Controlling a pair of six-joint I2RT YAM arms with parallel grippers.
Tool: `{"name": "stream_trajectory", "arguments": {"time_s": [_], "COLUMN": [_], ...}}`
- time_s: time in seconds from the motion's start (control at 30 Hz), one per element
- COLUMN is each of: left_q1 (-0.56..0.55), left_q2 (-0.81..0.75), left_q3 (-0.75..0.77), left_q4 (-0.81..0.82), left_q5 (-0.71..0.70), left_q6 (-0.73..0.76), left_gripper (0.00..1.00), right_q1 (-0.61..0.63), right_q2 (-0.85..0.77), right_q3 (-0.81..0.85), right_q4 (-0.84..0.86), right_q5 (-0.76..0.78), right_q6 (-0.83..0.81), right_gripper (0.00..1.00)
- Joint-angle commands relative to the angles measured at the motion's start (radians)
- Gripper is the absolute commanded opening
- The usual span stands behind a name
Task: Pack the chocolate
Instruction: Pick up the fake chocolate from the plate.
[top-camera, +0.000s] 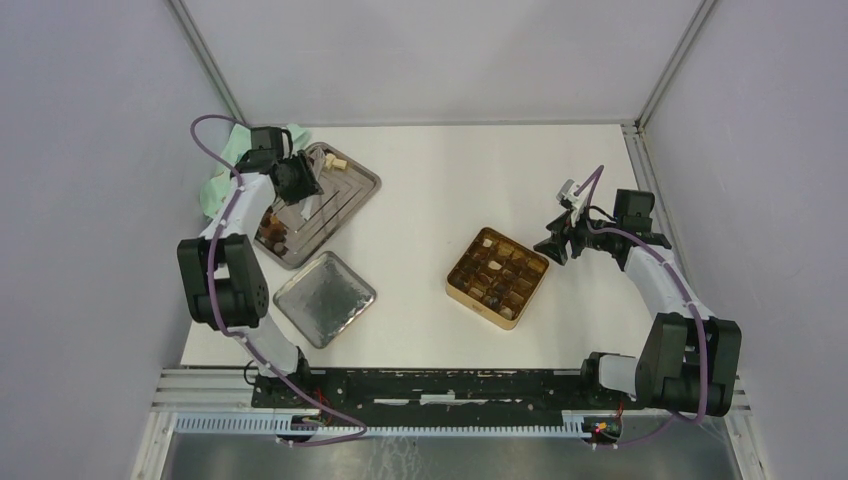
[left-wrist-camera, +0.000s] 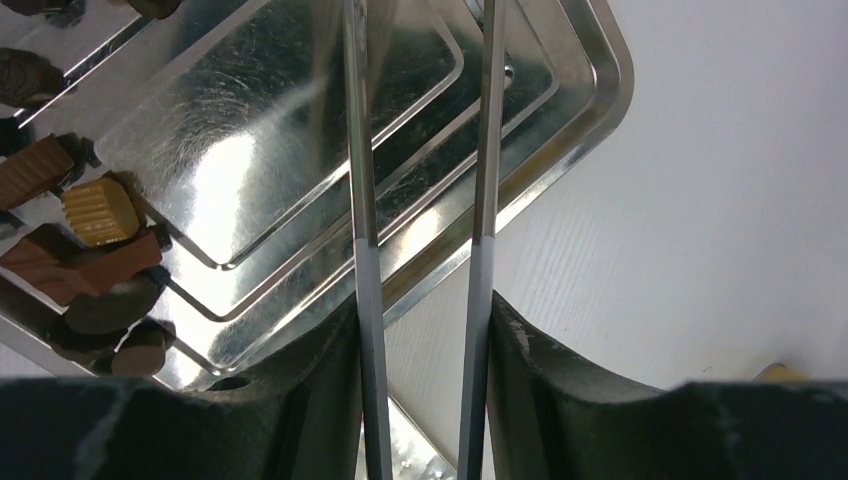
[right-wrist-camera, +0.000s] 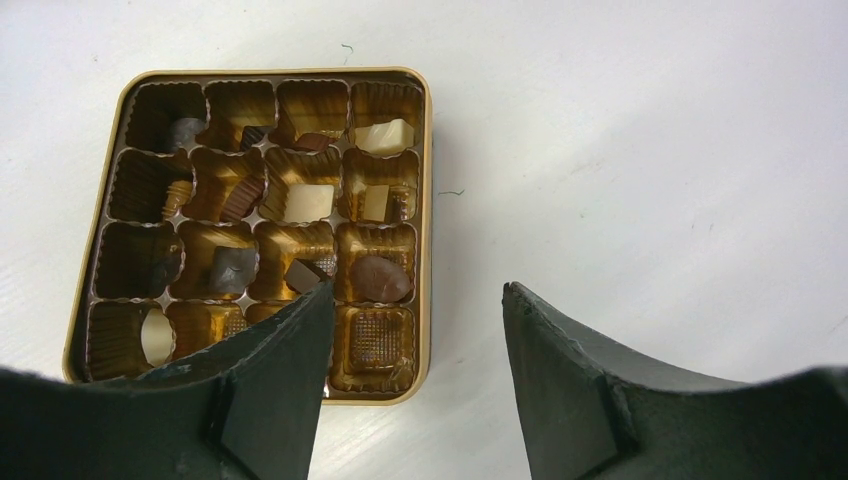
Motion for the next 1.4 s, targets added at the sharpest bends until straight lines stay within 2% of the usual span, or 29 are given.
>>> {"name": "stream_trajectory", "arguments": {"time_s": [0.0, 0.3, 0.7, 0.97, 1.2, 1.37], "left_q1": [0.005, 0.02, 0.033, 0.033, 0.031, 0.032], "left_q2": [0.073, 0.212, 0.323, 0.251, 0.125, 0.04], "left_q3": [0.114, 0.24, 0.344, 0.25, 0.102, 0.026], "left_q4": [0.006, -0.015, -0.054, -0.051, -0.037, -0.032], "left_q5": [0.02, 0.051, 0.094, 0.167, 0.214, 0.198], "left_q6": [0.033, 0.074, 0.082, 0.06, 0.04, 0.037], "left_gripper": [0.5, 0.49, 0.41, 0.38, 0.38, 0.4], "right_q1": [-0.003, -0.003, -0.003, -0.003, -0.003, -0.003], "right_q2": [-0.017, -0.006, 0.012, 0.014, 0.012, 0.008], "right_q3": [0.002, 0.002, 0.008, 0.011, 0.013, 0.013], "right_q4": [-0.002, -0.003, -0.017, -0.023, -0.026, -0.028], "right_q5": [-0.028, -0.028, -0.026, -0.031, -0.038, -0.042], "right_q6": [-0.014, -0.018, -0.031, -0.033, -0.032, -0.031], "right_gripper": [0.68, 0.68, 0.68, 0.68, 0.68, 0.68]}}
